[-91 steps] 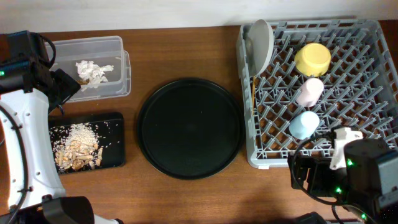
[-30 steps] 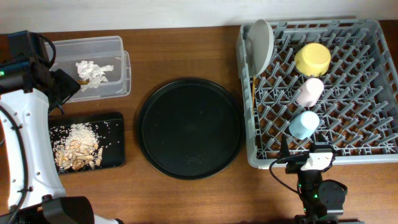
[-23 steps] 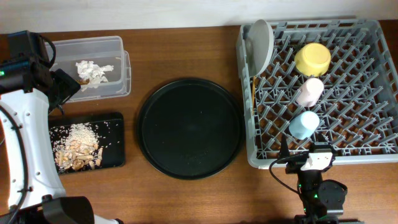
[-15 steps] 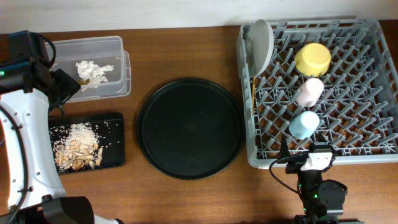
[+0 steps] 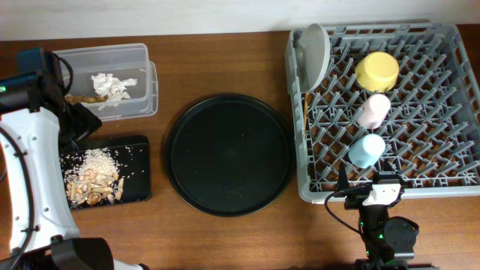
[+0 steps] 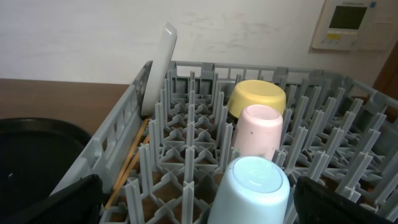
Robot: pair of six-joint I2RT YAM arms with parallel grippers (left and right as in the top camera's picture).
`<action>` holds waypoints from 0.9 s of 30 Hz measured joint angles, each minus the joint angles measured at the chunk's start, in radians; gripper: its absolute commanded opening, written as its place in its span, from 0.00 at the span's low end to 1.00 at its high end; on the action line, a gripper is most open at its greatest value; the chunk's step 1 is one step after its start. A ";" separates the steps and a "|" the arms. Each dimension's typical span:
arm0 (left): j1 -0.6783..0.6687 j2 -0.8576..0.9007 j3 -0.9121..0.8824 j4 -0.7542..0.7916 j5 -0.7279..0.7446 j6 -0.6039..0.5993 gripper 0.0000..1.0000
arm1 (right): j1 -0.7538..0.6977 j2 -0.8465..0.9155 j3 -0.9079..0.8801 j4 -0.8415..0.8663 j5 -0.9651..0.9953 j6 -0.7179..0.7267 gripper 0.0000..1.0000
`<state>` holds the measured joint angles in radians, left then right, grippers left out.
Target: Sort waste into correct bins and load items into the dishwasher rack
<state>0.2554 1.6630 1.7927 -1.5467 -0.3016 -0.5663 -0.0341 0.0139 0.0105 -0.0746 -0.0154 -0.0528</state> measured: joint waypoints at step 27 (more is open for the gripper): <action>-0.024 -1.011 -1.581 1.442 0.471 0.650 0.99 | 0.000 0.000 0.000 0.000 0.000 -0.001 0.98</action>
<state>0.2310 0.6521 0.2119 -0.1047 0.1692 0.0834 -0.0341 0.0139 0.0109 -0.0750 -0.0154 -0.0540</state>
